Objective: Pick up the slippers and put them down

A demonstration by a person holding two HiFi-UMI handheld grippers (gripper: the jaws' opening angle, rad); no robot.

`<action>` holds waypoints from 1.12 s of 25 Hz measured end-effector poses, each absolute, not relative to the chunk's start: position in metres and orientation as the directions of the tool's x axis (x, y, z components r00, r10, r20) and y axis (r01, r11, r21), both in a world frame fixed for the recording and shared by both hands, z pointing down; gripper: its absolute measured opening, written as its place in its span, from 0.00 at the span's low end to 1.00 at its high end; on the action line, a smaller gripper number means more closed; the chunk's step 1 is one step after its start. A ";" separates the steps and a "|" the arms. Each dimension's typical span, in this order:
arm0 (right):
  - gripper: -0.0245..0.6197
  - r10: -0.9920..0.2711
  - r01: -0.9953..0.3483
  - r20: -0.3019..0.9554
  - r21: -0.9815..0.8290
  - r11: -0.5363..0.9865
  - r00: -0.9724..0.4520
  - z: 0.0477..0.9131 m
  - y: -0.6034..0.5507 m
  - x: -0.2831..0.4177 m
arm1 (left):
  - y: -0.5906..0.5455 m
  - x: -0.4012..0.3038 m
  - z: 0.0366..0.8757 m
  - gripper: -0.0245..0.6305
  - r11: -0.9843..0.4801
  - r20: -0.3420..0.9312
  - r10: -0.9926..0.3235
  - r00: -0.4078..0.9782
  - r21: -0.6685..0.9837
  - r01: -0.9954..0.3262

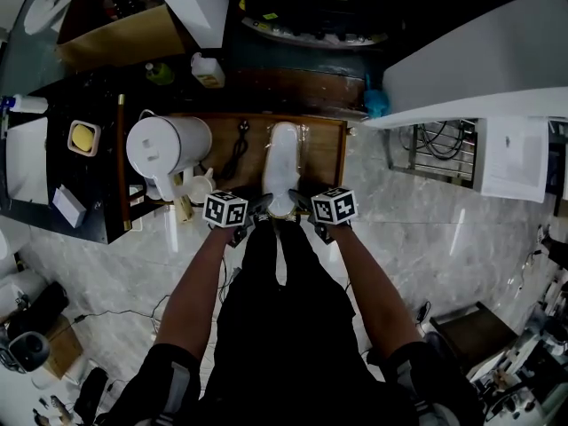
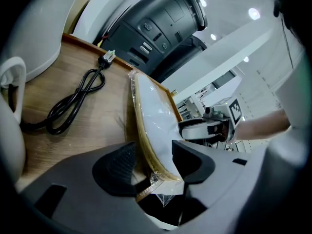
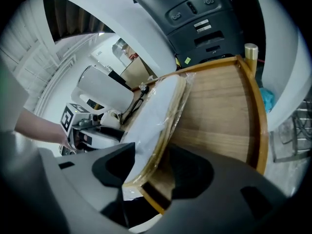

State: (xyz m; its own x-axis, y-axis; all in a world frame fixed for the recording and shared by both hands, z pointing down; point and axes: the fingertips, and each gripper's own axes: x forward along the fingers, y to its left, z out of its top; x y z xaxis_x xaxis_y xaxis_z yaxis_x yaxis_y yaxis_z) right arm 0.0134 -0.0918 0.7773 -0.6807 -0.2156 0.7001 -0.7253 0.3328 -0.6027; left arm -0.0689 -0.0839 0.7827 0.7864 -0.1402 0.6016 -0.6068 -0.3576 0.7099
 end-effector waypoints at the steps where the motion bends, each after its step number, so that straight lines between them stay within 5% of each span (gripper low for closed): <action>1: 0.37 -0.213 -0.722 0.696 -0.611 0.325 -0.685 0.779 -0.092 0.013 | -0.084 -0.068 0.783 0.38 -0.356 0.603 -0.132 0.787 0.712 -0.605; 16: 0.34 -0.190 -0.658 0.631 -0.735 0.162 -0.752 0.794 -0.086 0.002 | -0.090 -0.058 0.792 0.37 -0.335 0.636 -0.067 0.769 0.712 -0.617; 28: 0.32 -0.234 -0.643 0.601 -0.735 0.213 -0.764 0.768 -0.083 -0.001 | -0.081 -0.062 0.770 0.37 -0.284 0.563 -0.152 0.812 0.762 -0.582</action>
